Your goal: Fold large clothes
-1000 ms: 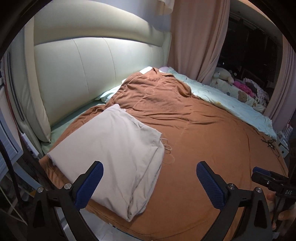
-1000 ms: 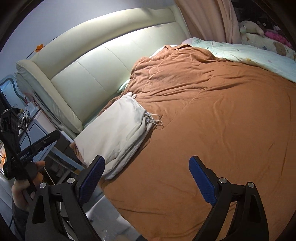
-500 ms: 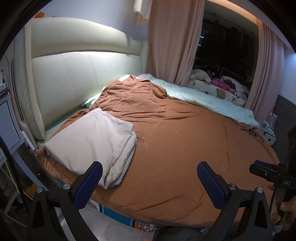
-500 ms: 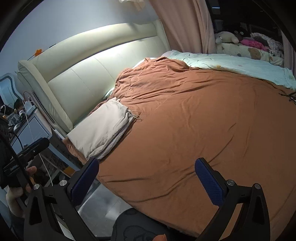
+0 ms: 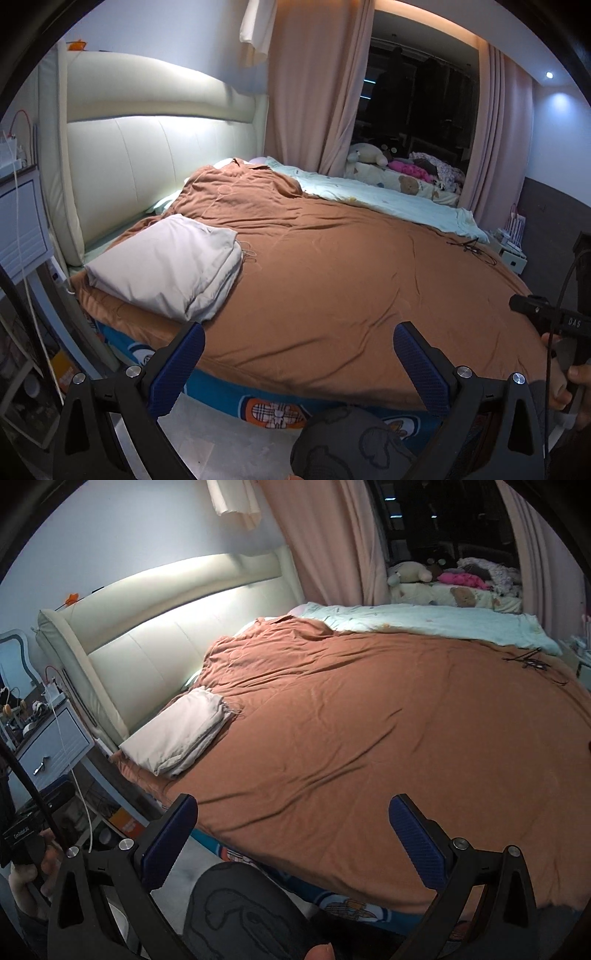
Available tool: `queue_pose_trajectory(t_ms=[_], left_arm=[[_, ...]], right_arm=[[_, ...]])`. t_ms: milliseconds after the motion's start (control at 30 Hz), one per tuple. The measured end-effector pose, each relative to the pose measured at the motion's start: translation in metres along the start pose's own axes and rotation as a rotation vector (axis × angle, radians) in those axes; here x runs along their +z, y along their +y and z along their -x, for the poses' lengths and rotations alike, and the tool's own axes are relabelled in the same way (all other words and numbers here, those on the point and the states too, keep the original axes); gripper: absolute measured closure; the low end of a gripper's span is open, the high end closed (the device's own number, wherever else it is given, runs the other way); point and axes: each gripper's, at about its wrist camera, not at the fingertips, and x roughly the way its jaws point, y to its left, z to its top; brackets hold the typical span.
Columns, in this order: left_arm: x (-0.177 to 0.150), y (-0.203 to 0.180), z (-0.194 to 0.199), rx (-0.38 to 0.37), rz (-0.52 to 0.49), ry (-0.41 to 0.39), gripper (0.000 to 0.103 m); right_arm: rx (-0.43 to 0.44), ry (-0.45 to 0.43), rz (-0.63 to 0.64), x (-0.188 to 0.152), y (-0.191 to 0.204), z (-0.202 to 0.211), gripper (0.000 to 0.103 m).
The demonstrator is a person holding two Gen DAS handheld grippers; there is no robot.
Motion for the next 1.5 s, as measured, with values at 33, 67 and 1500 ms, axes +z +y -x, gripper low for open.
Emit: queue_pose_trajectory(t_ms=[33,67,1500], left_arm=[[-0.004,0.0,0.004,-0.003,-0.005,-0.003,0.001],[-0.011,-0.001,0.01,-0.005,-0.012,-0.008,0.001],[-0.1,-0.02,0.072,0.081,-0.138,-0.156,0.001]], right_arm=[[-0.012,-0.008,0.0,-0.006,0.002,0.007,0.0],[-0.022,-0.018,0.0,-0.012,0.004,0.013,0.0],[-0.102,-0.115,0.041,-0.103,0.038,0.029,0.0]])
